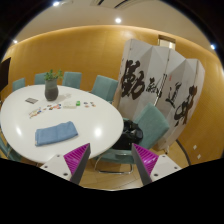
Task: Fold towel
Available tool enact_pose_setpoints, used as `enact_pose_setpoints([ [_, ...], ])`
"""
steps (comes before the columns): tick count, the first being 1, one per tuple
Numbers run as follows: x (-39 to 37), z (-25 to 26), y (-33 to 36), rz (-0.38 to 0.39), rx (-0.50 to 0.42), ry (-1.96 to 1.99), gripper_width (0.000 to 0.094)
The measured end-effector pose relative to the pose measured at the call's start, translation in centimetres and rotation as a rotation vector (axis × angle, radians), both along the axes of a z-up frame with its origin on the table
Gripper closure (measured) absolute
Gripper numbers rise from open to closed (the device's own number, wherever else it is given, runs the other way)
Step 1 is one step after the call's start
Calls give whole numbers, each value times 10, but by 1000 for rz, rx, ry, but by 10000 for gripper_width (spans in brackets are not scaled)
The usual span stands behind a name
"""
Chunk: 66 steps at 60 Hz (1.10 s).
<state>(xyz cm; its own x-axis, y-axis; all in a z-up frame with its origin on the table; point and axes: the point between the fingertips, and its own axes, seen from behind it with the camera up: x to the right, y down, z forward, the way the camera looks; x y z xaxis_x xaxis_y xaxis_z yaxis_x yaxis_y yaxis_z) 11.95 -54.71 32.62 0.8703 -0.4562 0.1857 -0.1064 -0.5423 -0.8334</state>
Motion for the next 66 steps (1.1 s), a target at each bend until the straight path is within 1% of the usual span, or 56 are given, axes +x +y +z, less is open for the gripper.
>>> enact_pose_setpoints([
  [10, -13, -19, 4, 4, -38, 8, 67],
  [14, -33, -42, 19, 11, -38, 29, 68],
  [19, -59, -72, 28, 39, -51, 58, 66],
  [25, -99, -110, 40, 97, -83, 83, 65],
  [32, -167, -152, 72, 199, -100, 126, 65],
  [39, -244, -184, 123, 314, -90, 187, 64],
  [47, -318, -210, 196, 419, -62, 212, 62],
  [53, -353, -230, 250, 480, -67, 212, 64],
  [58, -369, -250, 293, 530, -83, 190, 62],
  [66, -386, -282, 352, 575, -122, 135, 65],
])
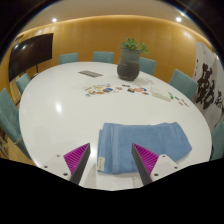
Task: Fold towel
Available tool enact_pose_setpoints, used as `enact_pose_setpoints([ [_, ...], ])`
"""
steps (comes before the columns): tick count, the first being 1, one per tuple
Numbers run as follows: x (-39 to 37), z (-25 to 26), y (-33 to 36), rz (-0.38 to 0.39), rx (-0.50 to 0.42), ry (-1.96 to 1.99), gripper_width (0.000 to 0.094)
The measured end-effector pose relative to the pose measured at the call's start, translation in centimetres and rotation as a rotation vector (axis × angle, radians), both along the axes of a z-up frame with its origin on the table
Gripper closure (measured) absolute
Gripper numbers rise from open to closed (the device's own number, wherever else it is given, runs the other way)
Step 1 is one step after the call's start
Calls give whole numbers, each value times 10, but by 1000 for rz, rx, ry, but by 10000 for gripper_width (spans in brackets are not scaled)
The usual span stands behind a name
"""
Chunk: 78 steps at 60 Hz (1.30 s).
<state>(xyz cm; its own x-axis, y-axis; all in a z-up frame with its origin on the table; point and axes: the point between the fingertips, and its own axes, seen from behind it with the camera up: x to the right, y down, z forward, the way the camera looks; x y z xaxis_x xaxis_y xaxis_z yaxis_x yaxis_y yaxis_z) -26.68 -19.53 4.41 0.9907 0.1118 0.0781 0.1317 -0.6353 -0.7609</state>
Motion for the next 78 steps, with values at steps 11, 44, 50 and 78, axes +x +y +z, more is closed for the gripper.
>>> enact_pose_setpoints([
  [11, 0, -47, 35, 26, -53, -20, 98],
  [44, -16, -17, 48, 76, -49, 162, 868],
  [50, -55, 41, 41, 113, -31, 359, 869],
  [78, 114, 18, 68, -146, -70, 184, 208],
])
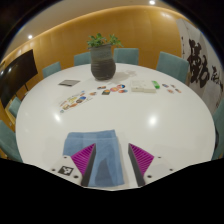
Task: Fold towel
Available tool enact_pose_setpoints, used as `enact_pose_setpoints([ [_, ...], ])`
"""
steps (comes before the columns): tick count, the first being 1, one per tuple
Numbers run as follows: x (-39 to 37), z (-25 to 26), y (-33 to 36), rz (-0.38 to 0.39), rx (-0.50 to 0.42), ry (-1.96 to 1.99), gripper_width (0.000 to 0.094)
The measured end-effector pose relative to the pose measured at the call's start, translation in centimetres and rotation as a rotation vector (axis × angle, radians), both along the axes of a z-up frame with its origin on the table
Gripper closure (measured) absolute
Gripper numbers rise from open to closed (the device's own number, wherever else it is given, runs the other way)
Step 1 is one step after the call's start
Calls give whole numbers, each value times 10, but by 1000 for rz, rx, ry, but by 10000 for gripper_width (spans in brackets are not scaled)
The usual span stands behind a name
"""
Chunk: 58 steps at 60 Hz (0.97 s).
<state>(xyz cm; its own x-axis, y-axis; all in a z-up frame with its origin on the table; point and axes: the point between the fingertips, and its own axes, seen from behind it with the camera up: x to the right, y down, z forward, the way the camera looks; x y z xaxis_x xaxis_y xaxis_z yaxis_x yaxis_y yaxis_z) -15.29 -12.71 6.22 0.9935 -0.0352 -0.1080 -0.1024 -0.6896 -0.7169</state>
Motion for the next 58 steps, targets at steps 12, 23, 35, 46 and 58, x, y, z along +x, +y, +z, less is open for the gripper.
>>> enact_pose_setpoints([
  [12, 19, 55, -30, 5, 54, -153, 81],
  [23, -9, 112, -83, -17, 74, -173, 77],
  [35, -33, 158, -141, -83, 86, -215, 74],
  [46, -49, 168, -181, -144, 80, -228, 72],
  [58, -61, 168, -199, -156, 71, -216, 74],
])
